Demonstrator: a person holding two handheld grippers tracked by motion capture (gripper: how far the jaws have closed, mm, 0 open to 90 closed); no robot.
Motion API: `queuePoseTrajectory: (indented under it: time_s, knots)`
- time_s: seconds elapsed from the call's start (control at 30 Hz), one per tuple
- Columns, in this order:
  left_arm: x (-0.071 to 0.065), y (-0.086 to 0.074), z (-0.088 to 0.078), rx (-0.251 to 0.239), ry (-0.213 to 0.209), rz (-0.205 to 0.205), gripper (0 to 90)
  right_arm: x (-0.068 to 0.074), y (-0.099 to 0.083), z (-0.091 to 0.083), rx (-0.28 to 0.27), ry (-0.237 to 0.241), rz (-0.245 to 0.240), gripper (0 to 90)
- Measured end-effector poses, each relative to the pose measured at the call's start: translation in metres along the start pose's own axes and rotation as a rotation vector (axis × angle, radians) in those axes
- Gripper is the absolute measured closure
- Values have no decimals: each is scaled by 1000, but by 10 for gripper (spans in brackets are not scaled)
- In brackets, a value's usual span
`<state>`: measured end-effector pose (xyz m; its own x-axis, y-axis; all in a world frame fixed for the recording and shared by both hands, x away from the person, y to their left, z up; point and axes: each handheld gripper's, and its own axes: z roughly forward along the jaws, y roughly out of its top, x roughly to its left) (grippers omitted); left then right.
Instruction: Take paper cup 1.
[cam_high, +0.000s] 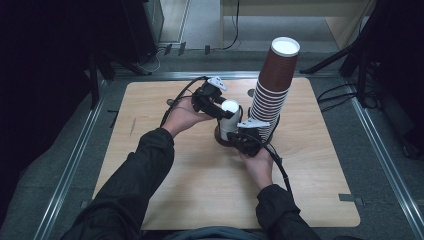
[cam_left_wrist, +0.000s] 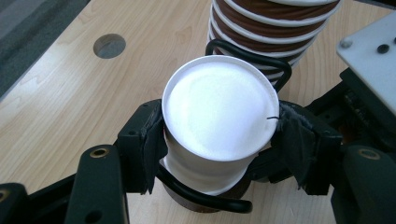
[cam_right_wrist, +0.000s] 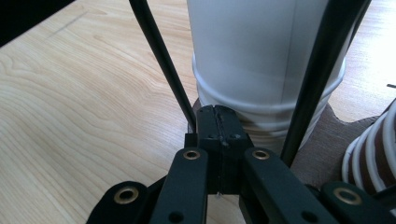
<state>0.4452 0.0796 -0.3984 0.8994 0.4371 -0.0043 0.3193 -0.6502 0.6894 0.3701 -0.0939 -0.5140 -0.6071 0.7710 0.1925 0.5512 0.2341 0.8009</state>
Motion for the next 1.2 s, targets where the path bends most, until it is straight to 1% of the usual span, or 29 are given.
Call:
queuePoseTrajectory:
  time_s: [0.03,0.13,0.17,0.3,0.37,0.4,0.47,0.5,0.57,0.67,0.7,0.77,0.87,0.97,1.0,1.03,1.1,1.13,1.17,1.2]
  knots:
    - [0,1,-2,-4,6,4,360,0,0,0,3,-5,-4,896]
    - [-1,3,-5,-7,4,8,361,0,-2,1,5,-9,-8,896]
    - [-2,4,-7,-17,5,4,361,-1,-3,0,4,-9,-8,896]
    - [-2,8,-13,-24,-1,2,361,-1,-4,-1,5,-11,-7,896]
    - [-2,9,-15,-32,-4,0,361,-2,-4,-1,1,-10,-11,896]
    - [-2,10,-19,-42,-6,-4,361,-2,-3,-2,-2,-7,-12,896]
    - [-2,11,-21,-40,-7,-2,362,-2,-3,-3,0,-9,-16,896]
    - [-2,13,-23,-37,3,6,362,-2,-3,-3,2,-9,-21,896]
    - [-3,16,-27,-34,4,10,362,-3,-3,-3,6,-10,-22,896]
    - [-5,22,-33,-35,18,18,362,-2,-3,-2,8,-7,-18,896]
    - [-6,25,-38,-40,21,23,363,-2,-4,-2,10,-5,-25,896]
    - [-7,27,-40,-37,21,23,364,-1,-4,-2,13,-7,-37,896]
    - [-11,31,-42,-11,40,61,364,0,-4,-2,16,-6,-39,896]
    - [-12,33,-43,-16,42,58,364,-1,-4,-2,19,-1,-37,896]
    - [-11,35,-44,-23,41,49,364,-1,-4,-1,23,-4,-37,896]
    - [-11,35,-44,-23,41,49,364,-1,-4,-1,23,-4,-37,896]
    - [-10,37,-46,-23,41,50,364,-2,-3,-1,25,-4,-37,896]
    - [-11,39,-48,-24,47,58,365,-1,-3,-1,25,-2,-36,895]
    - [-11,40,-49,-19,43,60,364,-1,-3,-2,25,-1,-36,896]
    - [-11,41,-51,-20,49,62,365,-1,-3,-2,25,0,-37,896]
